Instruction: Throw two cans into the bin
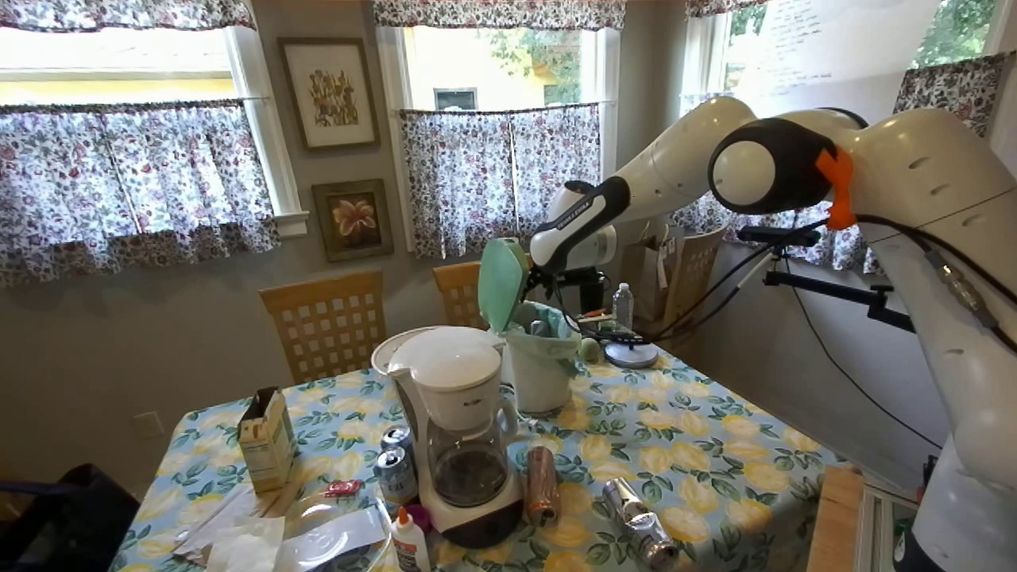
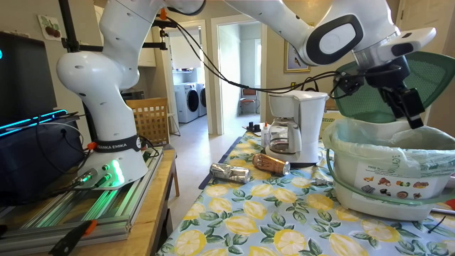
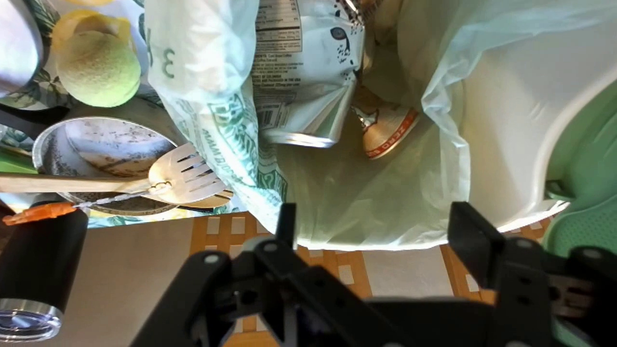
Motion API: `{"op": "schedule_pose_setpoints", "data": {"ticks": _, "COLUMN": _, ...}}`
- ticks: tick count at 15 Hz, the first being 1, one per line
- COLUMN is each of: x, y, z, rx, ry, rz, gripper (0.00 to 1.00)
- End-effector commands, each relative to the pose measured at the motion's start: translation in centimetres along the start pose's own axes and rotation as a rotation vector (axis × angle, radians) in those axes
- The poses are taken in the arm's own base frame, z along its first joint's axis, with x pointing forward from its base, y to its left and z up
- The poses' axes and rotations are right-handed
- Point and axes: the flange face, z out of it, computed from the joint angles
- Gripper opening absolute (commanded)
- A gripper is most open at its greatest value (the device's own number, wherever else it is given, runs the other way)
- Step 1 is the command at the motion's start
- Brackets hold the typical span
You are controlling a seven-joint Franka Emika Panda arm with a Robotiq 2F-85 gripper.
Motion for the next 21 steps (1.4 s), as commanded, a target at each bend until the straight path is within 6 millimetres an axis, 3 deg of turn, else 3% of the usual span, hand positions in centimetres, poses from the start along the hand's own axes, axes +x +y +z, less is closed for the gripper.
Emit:
{"op": "schedule_pose_setpoints", "data": {"ticks": 1, "x": 0.4, "y": -0.3, "z": -1.0, "rx": 0.019, "ry": -0.021, "rz": 0.044, "gripper": 1.0}}
{"op": "schedule_pose_setpoints", "data": {"ticks": 5, "x": -0.7, "y": -0.4, "z": -3.3, "rx": -0.009, "ry": -0.179, "rz": 0.125, "gripper": 1.0}}
{"op": "schedule_pose_setpoints", "data": {"ticks": 11, "x": -1.6, "y": 1.6, "z": -8.6, "rx": -0.115, "ry": -0.253, "rz": 0.27, "gripper": 1.0}}
{"op": "schedule_pose_setpoints", "data": {"ticks": 21, "x": -8.0, "y": 2.1, "z": -16.1, "rx": -0.099, "ry": -0.387, "rz": 0.17, "gripper": 1.0}}
